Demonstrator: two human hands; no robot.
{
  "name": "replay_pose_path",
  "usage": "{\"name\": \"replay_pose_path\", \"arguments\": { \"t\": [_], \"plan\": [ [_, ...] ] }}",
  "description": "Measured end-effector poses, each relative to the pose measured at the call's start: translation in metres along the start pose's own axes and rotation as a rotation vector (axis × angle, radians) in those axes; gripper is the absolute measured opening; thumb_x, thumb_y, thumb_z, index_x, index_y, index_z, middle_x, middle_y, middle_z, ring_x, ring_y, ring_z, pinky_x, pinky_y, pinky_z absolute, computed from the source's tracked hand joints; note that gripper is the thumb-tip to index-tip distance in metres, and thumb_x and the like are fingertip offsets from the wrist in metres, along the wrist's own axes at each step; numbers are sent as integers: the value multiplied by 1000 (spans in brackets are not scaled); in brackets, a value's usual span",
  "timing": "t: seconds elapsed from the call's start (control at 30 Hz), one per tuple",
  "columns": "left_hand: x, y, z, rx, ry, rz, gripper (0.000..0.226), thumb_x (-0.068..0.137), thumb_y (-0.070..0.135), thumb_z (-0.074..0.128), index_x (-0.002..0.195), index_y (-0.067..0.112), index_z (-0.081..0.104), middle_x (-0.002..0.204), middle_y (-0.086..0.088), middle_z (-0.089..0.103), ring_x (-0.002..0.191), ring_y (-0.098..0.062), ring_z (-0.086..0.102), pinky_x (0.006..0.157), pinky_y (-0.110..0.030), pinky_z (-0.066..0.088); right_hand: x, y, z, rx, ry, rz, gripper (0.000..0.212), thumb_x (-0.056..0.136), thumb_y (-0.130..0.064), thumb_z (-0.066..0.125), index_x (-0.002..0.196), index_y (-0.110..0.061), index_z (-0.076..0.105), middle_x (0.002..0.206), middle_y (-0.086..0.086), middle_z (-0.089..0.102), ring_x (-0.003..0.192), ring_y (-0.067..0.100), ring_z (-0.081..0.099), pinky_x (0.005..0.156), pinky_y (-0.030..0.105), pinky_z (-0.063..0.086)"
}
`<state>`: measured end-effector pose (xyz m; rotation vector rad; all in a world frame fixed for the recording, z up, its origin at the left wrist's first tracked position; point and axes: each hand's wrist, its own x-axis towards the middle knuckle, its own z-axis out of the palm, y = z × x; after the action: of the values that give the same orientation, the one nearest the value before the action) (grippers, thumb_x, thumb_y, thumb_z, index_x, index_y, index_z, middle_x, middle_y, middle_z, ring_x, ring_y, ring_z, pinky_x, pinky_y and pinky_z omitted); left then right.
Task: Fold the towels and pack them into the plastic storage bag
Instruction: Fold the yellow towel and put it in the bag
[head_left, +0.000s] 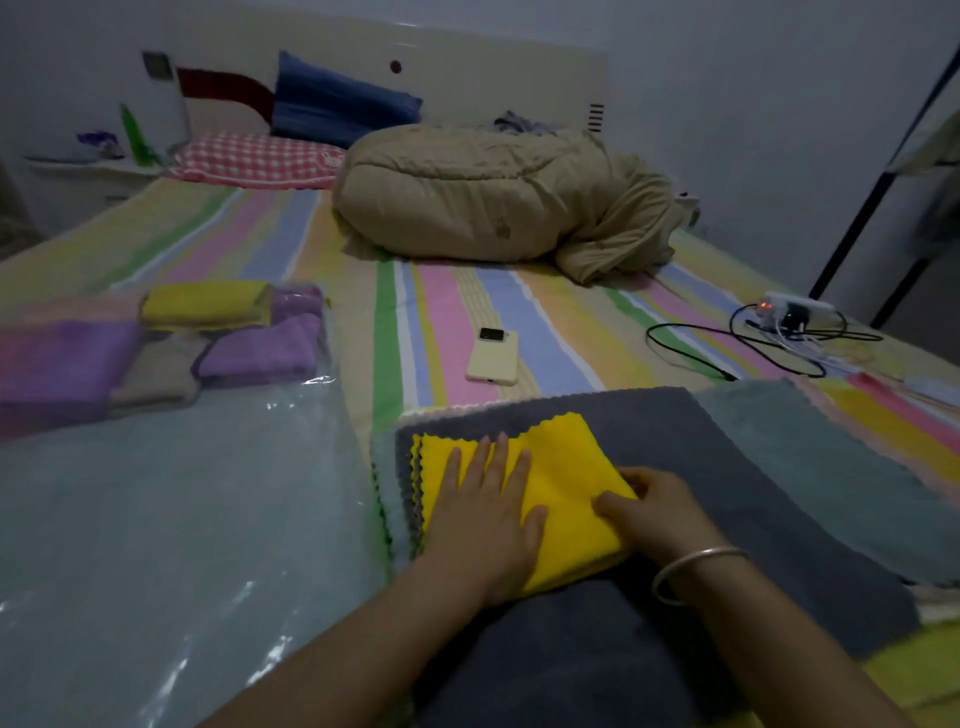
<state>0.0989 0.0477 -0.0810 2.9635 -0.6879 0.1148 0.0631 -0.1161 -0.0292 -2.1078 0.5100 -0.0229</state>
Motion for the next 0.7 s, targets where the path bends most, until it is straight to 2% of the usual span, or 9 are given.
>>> {"name": "replay_pose_path", "arguments": {
  "t": [0.1, 0.2, 0.27, 0.33, 0.4, 0.47, 0.5, 0.6, 0.7],
  "plan": [
    [0, 3, 13, -62, 90, -16, 65, 88, 51, 29, 133, 13, 56, 140, -15, 50, 130, -31, 48, 104, -49, 20, -6, -7, -5, 143, -14, 28, 8, 86, -11, 66, 93, -7, 68, 87, 7, 65, 75, 16, 57, 69, 33, 46],
    [-1, -1, 16, -116, 115, -14, 63, 88, 49, 30, 134, 14, 55, 141, -14, 49, 131, -30, 47, 104, -48, 20, -23, -9, 3, 493, 10, 94, 3, 81, -17, 71, 79, -15, 70, 82, 4, 68, 77, 19, 61, 69, 34, 49],
    [-4, -2, 11, -156, 92, 7, 71, 88, 52, 19, 143, 16, 43, 151, -12, 34, 141, -29, 31, 112, -47, 10, -36, -6, 17, 557, 12, 4, 13, 79, -14, 73, 90, -18, 68, 91, 2, 70, 83, 16, 64, 74, 31, 52],
    [3, -11, 7, -345, 119, 9, 71, 90, 50, 6, 149, 18, 28, 158, -6, 19, 147, -22, 13, 118, -42, -1, -48, -2, 33, 433, 58, -203, 31, 78, -7, 74, 102, -24, 63, 99, -7, 69, 85, -1, 63, 73, 17, 50],
    [11, -21, -10, -890, 81, -119, 47, 102, 34, 21, 136, 16, 47, 148, -8, 41, 141, -23, 31, 117, -39, 19, -57, -4, 47, 227, 140, -425, 38, 83, -10, 71, 114, -30, 61, 114, -17, 65, 98, -9, 58, 80, 11, 45],
    [10, -34, -39, -1506, 95, -360, 25, 101, 21, 39, 104, 17, 64, 113, -6, 66, 117, -25, 56, 98, -36, 43, -63, -15, 64, 42, 200, -585, 40, 86, -20, 57, 126, -24, 59, 129, -16, 55, 113, -6, 51, 94, 13, 40],
    [8, -42, -49, -1709, 89, -470, 21, 100, 20, 43, 99, 17, 63, 103, -4, 67, 108, -22, 60, 91, -32, 46, -66, -21, 74, -53, 240, -634, 44, 84, -20, 50, 127, -18, 59, 131, -9, 55, 117, 2, 52, 98, 18, 40],
    [-1, -62, -64, -1849, 63, -606, 28, 100, 21, 43, 123, 11, 54, 121, -8, 59, 113, -20, 55, 95, -30, 43, -72, -37, 106, -442, 274, -656, 50, 77, -19, 38, 113, -5, 69, 115, 11, 68, 107, 24, 65, 89, 41, 54],
    [-14, -75, -68, -1828, 90, -609, 30, 102, 20, 37, 127, 10, 50, 121, -8, 56, 116, -23, 56, 92, -31, 44, -71, -45, 134, -678, 225, -562, 58, 70, -25, 31, 105, -5, 72, 107, 11, 71, 105, 25, 67, 96, 44, 48]
  ]
}}
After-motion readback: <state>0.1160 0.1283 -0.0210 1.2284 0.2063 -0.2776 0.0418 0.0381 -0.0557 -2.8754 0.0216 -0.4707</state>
